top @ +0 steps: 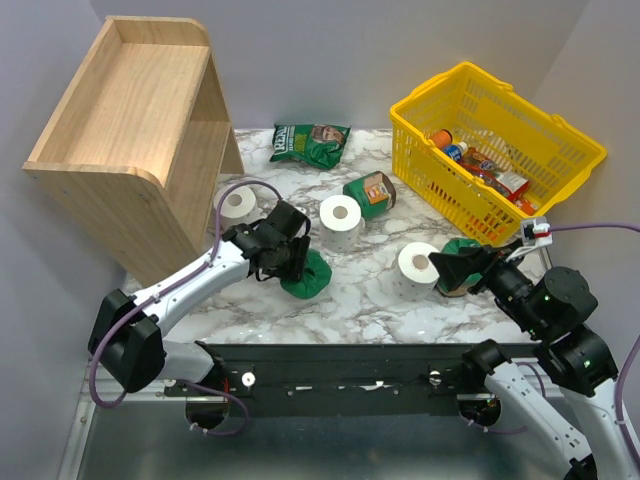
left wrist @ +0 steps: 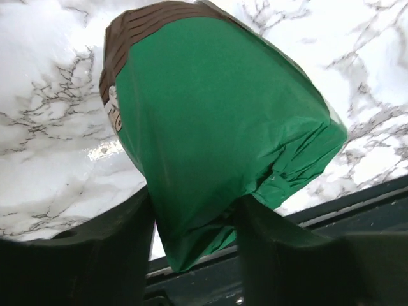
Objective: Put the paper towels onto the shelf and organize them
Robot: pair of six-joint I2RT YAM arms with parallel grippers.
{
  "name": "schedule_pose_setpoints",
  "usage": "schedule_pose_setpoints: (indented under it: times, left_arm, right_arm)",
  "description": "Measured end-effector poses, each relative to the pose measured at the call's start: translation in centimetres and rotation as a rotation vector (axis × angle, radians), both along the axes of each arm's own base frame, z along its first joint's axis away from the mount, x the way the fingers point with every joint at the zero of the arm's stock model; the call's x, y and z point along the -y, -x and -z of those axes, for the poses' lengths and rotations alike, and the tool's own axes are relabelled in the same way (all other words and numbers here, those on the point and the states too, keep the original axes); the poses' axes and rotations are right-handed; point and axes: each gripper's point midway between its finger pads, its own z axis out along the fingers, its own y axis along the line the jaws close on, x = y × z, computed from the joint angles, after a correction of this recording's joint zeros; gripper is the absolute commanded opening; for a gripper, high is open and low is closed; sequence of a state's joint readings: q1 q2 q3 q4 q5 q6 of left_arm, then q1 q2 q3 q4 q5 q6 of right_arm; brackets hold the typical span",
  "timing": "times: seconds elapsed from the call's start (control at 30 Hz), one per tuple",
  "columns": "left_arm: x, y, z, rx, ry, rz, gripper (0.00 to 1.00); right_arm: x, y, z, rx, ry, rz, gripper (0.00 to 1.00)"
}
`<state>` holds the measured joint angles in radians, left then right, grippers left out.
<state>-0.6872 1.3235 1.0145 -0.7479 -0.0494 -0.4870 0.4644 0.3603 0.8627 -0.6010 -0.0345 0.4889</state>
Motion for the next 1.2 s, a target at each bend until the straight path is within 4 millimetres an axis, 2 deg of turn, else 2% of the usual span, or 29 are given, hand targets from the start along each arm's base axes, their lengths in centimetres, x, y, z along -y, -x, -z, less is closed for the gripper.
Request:
schedule_pose_setpoints:
  times: [0.07, 0.17, 0.27, 0.47, 0.53, 0.63, 0.8, 0.87, 1.03, 1.2]
  left_arm:
    - [0.2, 0.5, 0.6, -0.040, 0.010, 0.001, 0.86]
    - [0.3, 0.6, 0.9, -0.062, 0.016, 0.006, 0.99]
    - [0.4, 0.2, -0.2, -0.043, 0.014, 0.015, 0.99]
    - [1.3, -3.9, -8.0, 0.188, 0.043, 0.022, 0.99]
    - [1.1, -4.6, -9.8, 0.257, 0.030, 0.017, 0.99]
    - [1.6, -4.3, -10.8, 0.323, -0.013, 0.053, 0.99]
    - [4.5, -1.3, -10.2, 0.364, -0.076, 0.220, 0.98]
    - [4.6, -0.7, -9.3, 0.360, -0.108, 0.247, 0.98]
    - [3.4, -1.2, -6.8, 0.334, -0.211, 0.233, 0.98]
    - [3.1, -1.6, -6.3, 0.352, -0.245, 0.245, 0.98]
  right_arm:
    - [0.0, 0.1, 0.0, 0.000, -0.001, 0.001, 1.00]
    - [0.2, 0.2, -0.1, 0.005, -0.004, 0.004, 1.00]
    - [0.3, 0.4, -0.1, 0.009, -0.005, 0.004, 1.00]
    - [0.3, 0.4, 0.1, 0.001, -0.001, 0.005, 1.00]
    - [0.3, 0.4, 0.2, -0.003, 0.001, 0.006, 1.00]
    - [0.3, 0.4, 0.2, -0.004, 0.001, 0.007, 1.00]
    - [0.3, 0.4, 0.2, -0.004, 0.001, 0.008, 1.00]
    - [0.3, 0.3, 0.2, -0.005, 0.002, 0.008, 1.00]
    - [0.2, 0.2, 0.4, -0.012, 0.006, 0.008, 1.00]
    - [0.2, 0.2, 0.4, -0.013, 0.006, 0.008, 1.00]
